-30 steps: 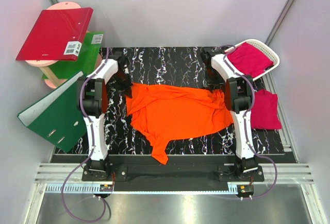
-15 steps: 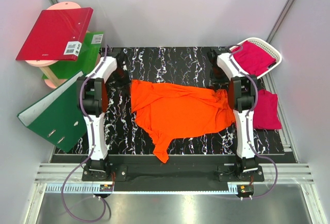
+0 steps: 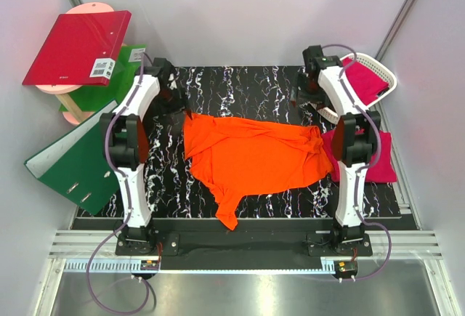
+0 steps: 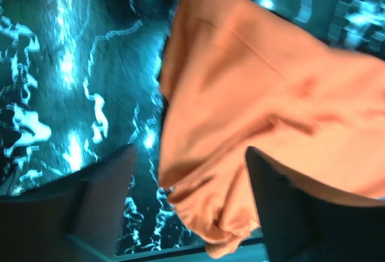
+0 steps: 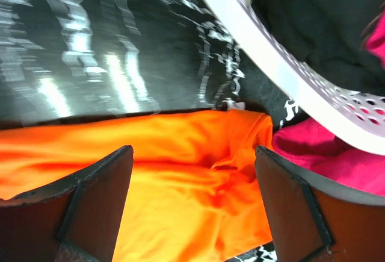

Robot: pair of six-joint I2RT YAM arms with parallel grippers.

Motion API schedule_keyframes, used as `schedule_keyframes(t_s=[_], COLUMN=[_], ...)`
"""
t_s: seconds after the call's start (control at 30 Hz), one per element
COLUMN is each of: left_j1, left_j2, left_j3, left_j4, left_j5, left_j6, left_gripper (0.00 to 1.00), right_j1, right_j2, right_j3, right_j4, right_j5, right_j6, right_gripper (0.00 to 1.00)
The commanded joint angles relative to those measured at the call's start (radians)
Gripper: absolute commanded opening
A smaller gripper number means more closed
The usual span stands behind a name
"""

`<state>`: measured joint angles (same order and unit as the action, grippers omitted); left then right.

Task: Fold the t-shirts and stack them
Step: Fold the flattened tshirt in 1/3 of the way

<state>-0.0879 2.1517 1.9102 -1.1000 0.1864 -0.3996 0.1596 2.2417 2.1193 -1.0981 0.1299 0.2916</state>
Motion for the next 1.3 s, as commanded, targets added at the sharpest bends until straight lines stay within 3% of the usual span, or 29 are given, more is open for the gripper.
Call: schedule_keyframes(t_s=[0.0,0.1,0.13,0.17,0.2,0.23,0.27,0.33,0.57,0.7,0.77,0.87,0.93,1.0,1.1,1.13,1.27], left_j1=[-0.022,-0.044,-0.050,-0.053,-0.053,-0.053,-0.055,-0.056,-0.052,-0.052,-0.052,-0.056,-0.061,-0.061,-0.061,-0.061,-0.053], left_j2=[-0.087,-0.032,-0.017,-0.001,0.023,0.036,0.040,0.046,0.051,0.091,0.124,0.174,0.201,0.221,0.249,0.255,0.261], left_j3=[-0.019,-0.005,0.007,0.013,0.015,0.024,0.024,0.024,-0.003,-0.013,-0.007,0.018,0.056,0.078,0.125,0.136,0.179], left_j4=[0.043,0.049,0.048,0.049,0.049,0.046,0.046,0.046,0.046,0.046,0.045,0.023,-0.003,-0.008,-0.008,-0.009,-0.024], left_j5=[0.091,0.110,0.104,0.099,0.111,0.117,0.117,0.087,-0.001,-0.016,-0.015,-0.042,-0.060,-0.059,-0.013,-0.011,-0.071], left_j6=[0.013,0.018,0.018,0.016,0.019,0.019,0.021,0.022,0.022,0.024,0.027,0.022,0.027,0.028,0.025,0.021,0.005], left_gripper=[0.51,0.18,0.01,0.00,0.10,0.53,0.70,0.82,0.80,0.65,0.65,0.80,0.84,0.78,0.24,0.00,0.00], right_j1=[-0.003,-0.005,-0.005,-0.003,-0.003,-0.005,-0.003,-0.003,-0.005,-0.003,-0.003,-0.003,-0.003,-0.003,-0.005,-0.003,-0.003], right_j2=[-0.114,-0.116,-0.119,-0.120,-0.122,-0.125,-0.129,-0.132,-0.146,-0.154,-0.157,-0.165,-0.169,-0.174,-0.174,-0.178,-0.186], right_j3=[-0.025,-0.038,-0.039,-0.044,-0.044,-0.045,-0.047,-0.051,-0.082,-0.090,-0.091,-0.096,-0.097,-0.099,-0.102,-0.105,-0.114], right_j4=[0.079,0.080,0.080,0.080,0.080,0.080,0.080,0.080,0.080,0.080,0.080,0.078,0.079,0.080,0.078,0.078,0.078], right_j5=[-0.069,-0.070,-0.072,-0.069,-0.067,-0.064,-0.061,-0.061,-0.058,-0.056,-0.052,-0.049,-0.047,-0.049,-0.052,-0.055,-0.064], right_j6=[-0.008,-0.008,-0.009,-0.011,-0.012,-0.014,-0.016,-0.020,-0.017,-0.020,-0.025,-0.031,-0.032,-0.032,-0.031,-0.029,-0.029], right_gripper=[0.89,0.90,0.89,0.89,0.89,0.89,0.89,0.89,0.89,0.89,0.89,0.89,0.89,0.89,0.89,0.89,0.89])
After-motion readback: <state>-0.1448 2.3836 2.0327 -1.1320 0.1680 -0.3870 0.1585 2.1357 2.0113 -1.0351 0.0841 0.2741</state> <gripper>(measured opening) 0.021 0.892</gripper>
